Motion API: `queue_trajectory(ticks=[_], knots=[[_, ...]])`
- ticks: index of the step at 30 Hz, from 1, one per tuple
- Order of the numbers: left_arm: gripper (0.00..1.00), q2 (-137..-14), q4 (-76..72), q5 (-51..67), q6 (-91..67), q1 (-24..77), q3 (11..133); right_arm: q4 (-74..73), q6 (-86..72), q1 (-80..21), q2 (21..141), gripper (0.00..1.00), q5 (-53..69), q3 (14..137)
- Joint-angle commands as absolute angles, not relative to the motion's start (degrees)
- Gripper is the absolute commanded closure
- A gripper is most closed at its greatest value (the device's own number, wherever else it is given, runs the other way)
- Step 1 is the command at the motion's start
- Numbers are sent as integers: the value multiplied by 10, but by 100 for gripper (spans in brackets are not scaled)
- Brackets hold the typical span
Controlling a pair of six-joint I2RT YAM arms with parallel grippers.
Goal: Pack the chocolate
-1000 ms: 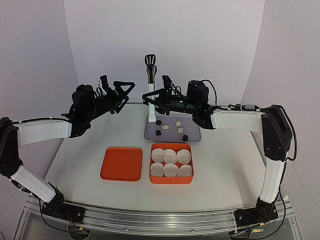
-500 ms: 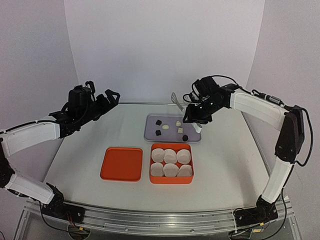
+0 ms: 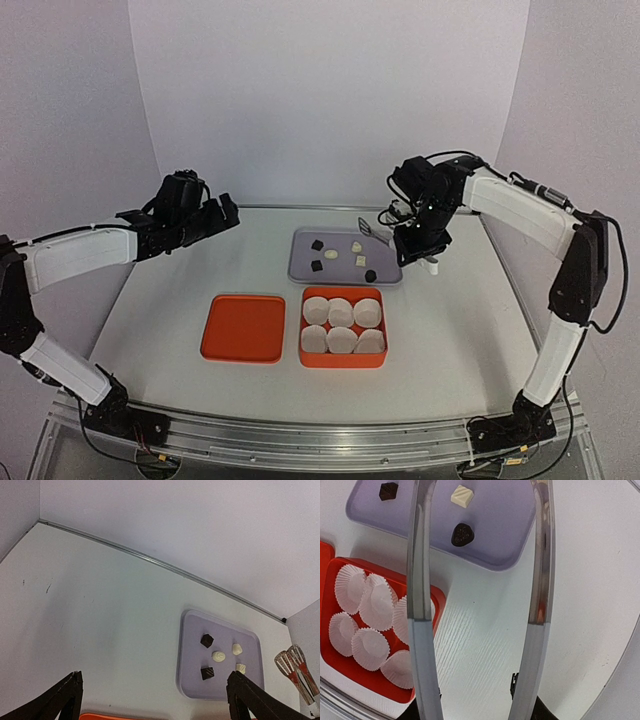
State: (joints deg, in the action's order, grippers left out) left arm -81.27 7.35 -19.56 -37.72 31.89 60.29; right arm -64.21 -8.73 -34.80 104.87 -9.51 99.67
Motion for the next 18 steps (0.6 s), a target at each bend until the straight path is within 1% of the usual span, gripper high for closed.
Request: queue_trajectory(ticks=[1, 12, 18], knots=[[0, -837, 118, -205, -356, 301, 635, -685, -36, -347, 1094, 55, -89, 1060], [0, -871, 117, -124, -360, 239, 640, -727, -39, -307, 1243, 56, -32, 1230], [0, -884, 121, -114, -361, 229, 644, -739, -41, -293, 1296, 58, -6, 1273]])
